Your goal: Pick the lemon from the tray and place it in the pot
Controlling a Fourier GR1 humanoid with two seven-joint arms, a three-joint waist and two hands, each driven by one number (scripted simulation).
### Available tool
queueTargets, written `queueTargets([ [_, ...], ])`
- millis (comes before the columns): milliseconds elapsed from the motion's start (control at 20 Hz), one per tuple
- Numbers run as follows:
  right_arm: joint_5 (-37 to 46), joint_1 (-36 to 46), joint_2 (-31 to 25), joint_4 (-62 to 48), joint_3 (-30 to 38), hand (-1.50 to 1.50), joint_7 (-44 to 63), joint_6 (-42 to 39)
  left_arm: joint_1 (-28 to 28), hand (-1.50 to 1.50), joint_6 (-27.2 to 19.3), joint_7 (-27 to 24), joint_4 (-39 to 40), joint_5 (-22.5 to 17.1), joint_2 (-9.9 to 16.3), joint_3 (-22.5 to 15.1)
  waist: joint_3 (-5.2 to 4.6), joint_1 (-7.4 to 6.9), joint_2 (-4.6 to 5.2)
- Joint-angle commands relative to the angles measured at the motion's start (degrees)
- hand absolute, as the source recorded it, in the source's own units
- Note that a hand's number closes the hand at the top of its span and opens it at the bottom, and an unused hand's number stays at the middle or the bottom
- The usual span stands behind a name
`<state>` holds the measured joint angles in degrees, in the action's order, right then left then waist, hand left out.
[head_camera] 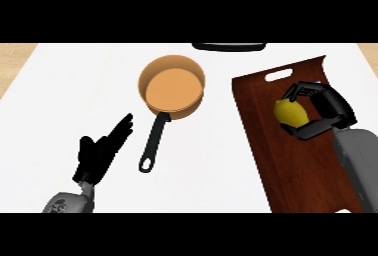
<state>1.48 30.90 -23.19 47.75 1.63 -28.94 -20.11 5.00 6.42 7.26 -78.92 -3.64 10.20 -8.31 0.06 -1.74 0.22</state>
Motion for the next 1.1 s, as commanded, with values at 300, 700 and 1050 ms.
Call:
queueTargets([
  [300, 6.7, 7.1, -0.4, 9.3, -2.4, 1.5, 5.2, 5.4, -2.7, 0.0, -0.2, 1.2, -2.2, 0.4, 0.4, 1.7, -0.09, 1.66, -0.46],
  [700, 11.0, 16.0, 2.7, 16.7, -4.6, 1.5, 20.6, 8.0, 0.8, 0.0, 2.1, -0.7, 1.9, 0.1, 0.5, 3.3, -0.1, 1.47, -0.23],
  [1050, 16.4, 27.6, 7.3, 14.6, -8.4, 1.5, 31.4, 7.9, 1.7, 0.0, 0.1, 1.4, 1.6, 1.5, -1.6, 2.7, -0.1, 1.06, -0.13],
])
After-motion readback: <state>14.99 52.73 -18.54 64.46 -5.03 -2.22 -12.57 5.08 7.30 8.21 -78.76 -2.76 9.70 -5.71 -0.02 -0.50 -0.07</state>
